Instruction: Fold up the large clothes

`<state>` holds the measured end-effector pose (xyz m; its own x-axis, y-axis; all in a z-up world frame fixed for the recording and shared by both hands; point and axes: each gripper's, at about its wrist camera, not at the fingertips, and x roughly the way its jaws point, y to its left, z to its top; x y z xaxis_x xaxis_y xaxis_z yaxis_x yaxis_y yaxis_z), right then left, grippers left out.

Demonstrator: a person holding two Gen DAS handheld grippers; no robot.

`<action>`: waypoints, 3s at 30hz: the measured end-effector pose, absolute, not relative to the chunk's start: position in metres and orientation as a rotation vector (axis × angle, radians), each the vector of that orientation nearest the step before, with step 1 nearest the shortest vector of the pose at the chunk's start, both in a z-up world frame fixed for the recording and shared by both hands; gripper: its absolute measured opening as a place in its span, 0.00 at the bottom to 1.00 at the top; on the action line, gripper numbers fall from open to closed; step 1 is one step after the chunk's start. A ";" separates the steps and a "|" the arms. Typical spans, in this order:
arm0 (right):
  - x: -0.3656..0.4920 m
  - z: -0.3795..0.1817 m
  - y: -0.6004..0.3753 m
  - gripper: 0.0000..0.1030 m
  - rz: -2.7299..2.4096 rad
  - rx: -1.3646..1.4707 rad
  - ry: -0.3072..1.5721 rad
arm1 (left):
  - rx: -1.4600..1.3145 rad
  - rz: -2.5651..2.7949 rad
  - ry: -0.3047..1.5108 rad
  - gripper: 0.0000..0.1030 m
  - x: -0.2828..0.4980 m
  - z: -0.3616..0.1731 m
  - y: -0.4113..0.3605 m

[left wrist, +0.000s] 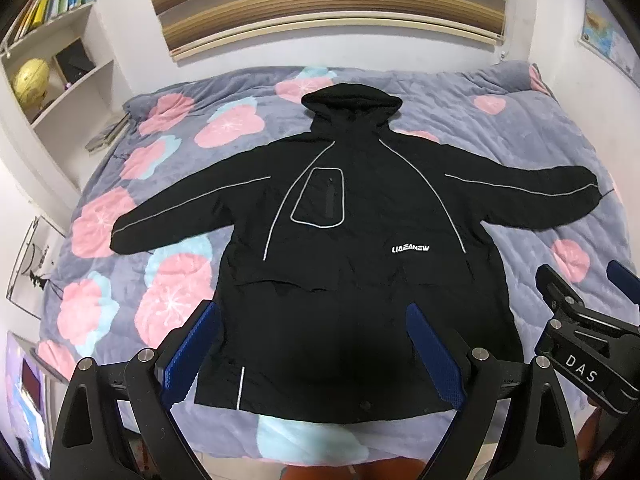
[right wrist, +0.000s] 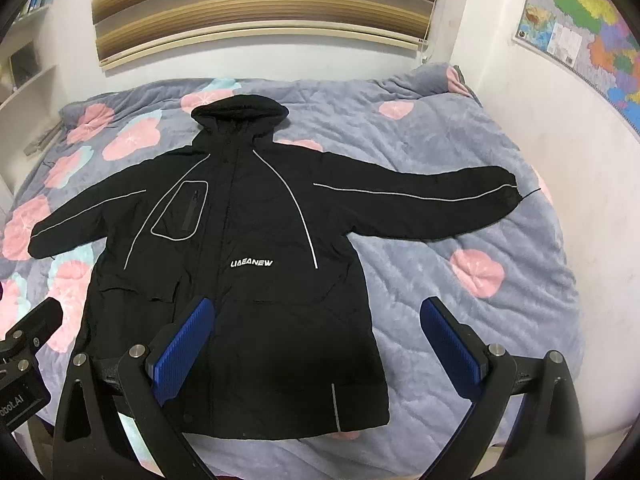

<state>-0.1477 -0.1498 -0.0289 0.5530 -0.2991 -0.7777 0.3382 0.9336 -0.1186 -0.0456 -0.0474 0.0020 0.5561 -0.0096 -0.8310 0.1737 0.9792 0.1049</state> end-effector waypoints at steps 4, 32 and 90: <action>-0.148 -0.034 -0.151 1.00 -0.368 0.059 0.924 | 0.184 -0.109 0.976 0.92 -0.049 0.001 -0.049; -0.133 -0.040 -0.077 1.00 -0.357 0.026 0.961 | 0.124 -0.108 1.007 0.92 -0.043 -0.001 0.019; -0.043 -0.117 -0.512 0.91 -0.656 0.422 0.954 | 0.271 -0.376 1.066 0.92 0.144 -0.100 -0.285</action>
